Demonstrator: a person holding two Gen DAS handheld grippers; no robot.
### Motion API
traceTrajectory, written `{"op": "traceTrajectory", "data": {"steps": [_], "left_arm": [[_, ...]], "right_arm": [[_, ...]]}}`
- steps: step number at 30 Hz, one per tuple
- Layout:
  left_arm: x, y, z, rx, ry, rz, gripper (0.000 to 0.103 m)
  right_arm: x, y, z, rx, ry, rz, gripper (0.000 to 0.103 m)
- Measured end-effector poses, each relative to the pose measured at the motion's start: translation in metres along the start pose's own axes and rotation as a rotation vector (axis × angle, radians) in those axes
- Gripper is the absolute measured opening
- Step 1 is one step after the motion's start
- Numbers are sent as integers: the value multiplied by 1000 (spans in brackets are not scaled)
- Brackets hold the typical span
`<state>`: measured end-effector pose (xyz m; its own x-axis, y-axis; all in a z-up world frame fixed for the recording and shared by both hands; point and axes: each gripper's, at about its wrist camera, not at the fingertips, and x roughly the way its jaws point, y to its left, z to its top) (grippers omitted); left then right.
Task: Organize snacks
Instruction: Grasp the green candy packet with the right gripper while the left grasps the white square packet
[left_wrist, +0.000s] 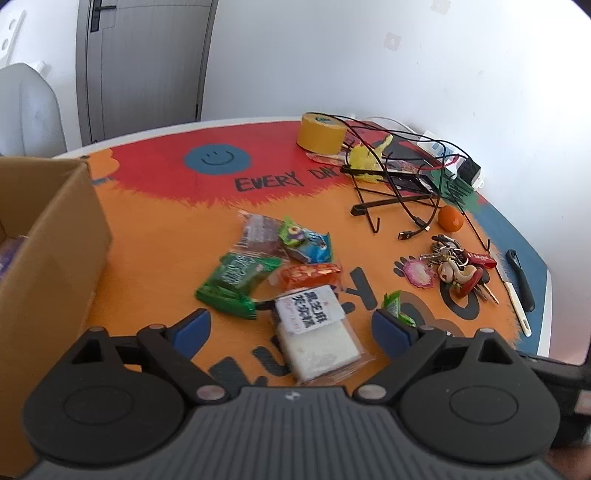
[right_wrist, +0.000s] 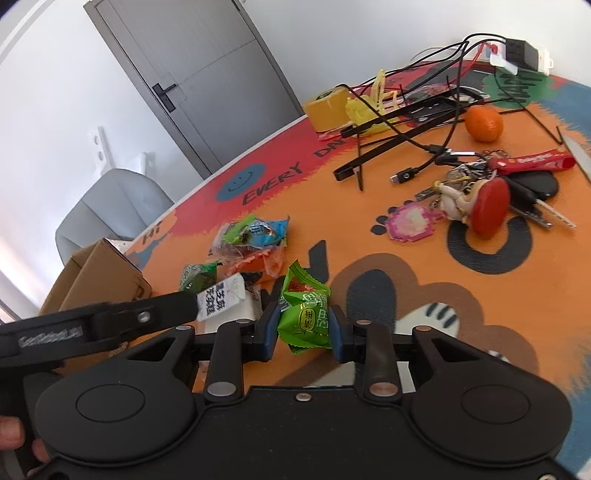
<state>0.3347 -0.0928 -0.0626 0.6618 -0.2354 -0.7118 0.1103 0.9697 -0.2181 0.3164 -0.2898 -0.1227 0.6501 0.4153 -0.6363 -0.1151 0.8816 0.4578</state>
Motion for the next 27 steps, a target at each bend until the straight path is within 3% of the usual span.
{"op": "traceTrajectory", "data": {"steps": [16,22,26,27], "left_arm": [[41,-24,-13,33,55,64,92],[37,-18,-17,54,39,77,75],[33,-14,-17,60,32,79,48],[32,-12,-17,57,35,73,48]], "right_arm": [[-16,-11,-5,-32,-4,-82,34],[-4,-6,-7,-53,10,-85,40],[-3,-2,-9,-67,0,-96,38],[-4,-2,-9,-63,-1,-94,37]]}}
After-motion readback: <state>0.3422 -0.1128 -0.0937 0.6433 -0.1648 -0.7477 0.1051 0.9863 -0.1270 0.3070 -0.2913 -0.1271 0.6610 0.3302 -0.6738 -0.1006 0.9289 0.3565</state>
